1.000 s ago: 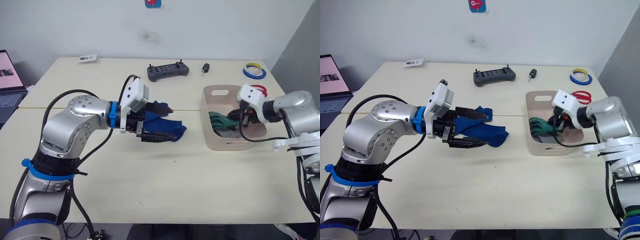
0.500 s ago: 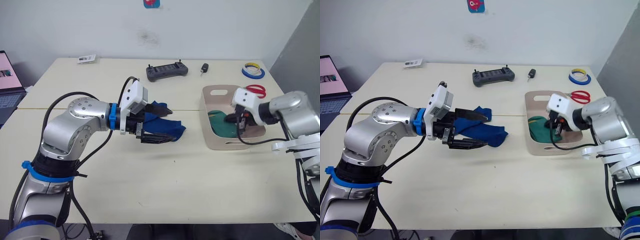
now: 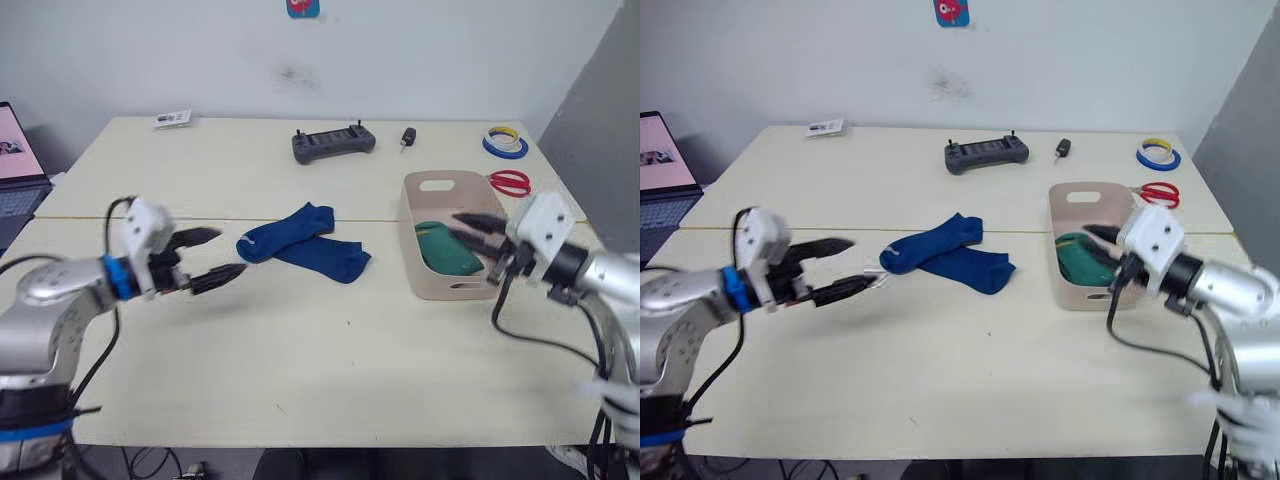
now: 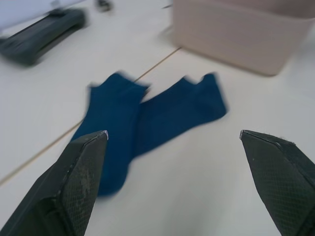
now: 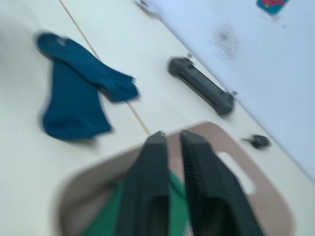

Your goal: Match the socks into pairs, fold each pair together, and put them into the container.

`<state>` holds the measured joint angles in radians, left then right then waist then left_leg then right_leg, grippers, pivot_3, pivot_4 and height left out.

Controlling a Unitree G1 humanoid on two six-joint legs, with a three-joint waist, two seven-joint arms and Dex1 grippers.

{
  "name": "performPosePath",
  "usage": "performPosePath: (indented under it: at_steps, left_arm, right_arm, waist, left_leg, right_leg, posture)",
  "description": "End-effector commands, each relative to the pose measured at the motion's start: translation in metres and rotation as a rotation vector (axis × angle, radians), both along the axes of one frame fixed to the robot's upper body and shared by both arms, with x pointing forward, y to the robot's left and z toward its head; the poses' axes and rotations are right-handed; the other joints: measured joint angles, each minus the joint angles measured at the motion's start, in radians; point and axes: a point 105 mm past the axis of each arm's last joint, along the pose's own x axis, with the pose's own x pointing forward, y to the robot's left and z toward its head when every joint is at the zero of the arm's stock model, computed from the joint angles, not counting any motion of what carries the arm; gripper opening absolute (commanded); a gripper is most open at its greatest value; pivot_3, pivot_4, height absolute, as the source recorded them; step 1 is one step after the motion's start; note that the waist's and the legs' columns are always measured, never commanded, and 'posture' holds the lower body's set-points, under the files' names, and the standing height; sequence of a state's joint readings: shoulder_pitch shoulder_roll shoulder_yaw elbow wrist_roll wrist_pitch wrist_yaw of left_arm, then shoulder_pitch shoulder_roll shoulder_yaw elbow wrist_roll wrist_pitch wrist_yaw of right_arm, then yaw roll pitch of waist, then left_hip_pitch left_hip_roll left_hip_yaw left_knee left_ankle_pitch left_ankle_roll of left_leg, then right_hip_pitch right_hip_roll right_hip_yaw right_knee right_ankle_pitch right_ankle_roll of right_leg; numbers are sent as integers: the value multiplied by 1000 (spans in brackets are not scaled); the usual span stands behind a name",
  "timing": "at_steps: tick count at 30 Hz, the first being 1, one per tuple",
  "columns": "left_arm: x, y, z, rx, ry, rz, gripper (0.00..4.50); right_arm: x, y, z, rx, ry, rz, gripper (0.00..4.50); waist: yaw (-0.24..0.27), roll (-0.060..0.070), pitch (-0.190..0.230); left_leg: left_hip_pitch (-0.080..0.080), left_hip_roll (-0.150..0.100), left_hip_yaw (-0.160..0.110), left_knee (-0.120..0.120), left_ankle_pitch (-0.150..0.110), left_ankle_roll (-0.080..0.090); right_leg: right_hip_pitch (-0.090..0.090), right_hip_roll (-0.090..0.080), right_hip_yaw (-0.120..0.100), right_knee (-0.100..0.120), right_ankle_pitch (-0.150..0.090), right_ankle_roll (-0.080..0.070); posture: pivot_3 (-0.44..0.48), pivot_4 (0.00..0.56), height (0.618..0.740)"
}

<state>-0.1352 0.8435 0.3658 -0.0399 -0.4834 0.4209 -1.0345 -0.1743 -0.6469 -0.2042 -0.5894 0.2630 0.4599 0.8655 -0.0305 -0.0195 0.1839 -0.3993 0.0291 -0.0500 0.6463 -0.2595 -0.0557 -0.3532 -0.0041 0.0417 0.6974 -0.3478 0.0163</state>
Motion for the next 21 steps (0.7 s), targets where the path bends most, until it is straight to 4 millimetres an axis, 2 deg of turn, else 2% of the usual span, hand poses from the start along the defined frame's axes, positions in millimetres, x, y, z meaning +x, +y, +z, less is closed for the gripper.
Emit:
performPosePath:
  at_steps: [1, 4, 7, 11, 15, 18, 21]
  left_arm:
    - [-11, 26, -8, 5, -54, 101, 4500]
    - [-22, 33, -21, 7, -37, 131, 4500]
    - [-25, 29, -22, 1, -37, 121, 4500]
    - [-25, 18, -18, -7, -38, 79, 4500]
    - [-26, -3, -12, 18, -31, -19, 4500]
    - [-24, -16, -7, 51, -48, -86, 4500]
    - [-23, -27, -3, 56, -53, -137, 4500]
  right_arm:
    - [-20, 17, 3, 29, -10, 56, 2325]
    - [-29, 26, -8, 27, 52, 87, 3441]
    - [-29, 26, -15, -5, 75, 93, 4487]
    - [-21, 27, -17, -63, 51, 78, 4487]
    - [3, 34, -16, -129, -2, 4, 4487]
    - [13, 49, -18, -59, 78, -20, 4487]
    - [15, 75, -30, 19, 203, -10, 4487]
  waist:
    - [1, 0, 0]
    - [1, -1, -1]
    - [3, -3, -2]
    - [2, -3, -2]
    - [-6, -3, -2]
    - [-5, -3, -2]
    - [-2, -3, -2]
  left_leg:
    - [0, 0, 0, 0, 0, 0]
    - [0, 0, 0, 0, 0, 0]
    - [0, 0, -1, 0, 0, 0]
    - [0, 0, 0, 0, 0, 0]
    - [1, 0, 0, 0, 0, 0]
    - [1, 1, -1, -1, 0, 0]
    - [1, 1, -1, -1, 0, 0]
  right_leg:
    - [0, 0, 0, 0, 0, 0]
    - [0, -1, -1, 0, 0, 0]
    - [1, -1, -1, 0, 0, 0]
    - [1, -1, -1, -1, 0, 0]
    - [0, 1, 0, 0, 0, 0]
    - [0, 2, -1, 0, 0, 0]
    - [0, 2, -1, 0, 0, 0]
  posture:
    - [0, 150, 740]
    - [0, 150, 740]
    - [0, 150, 740]
    - [0, 150, 740]
    - [0, 150, 740]
    - [0, 150, 740]
    - [0, 150, 740]
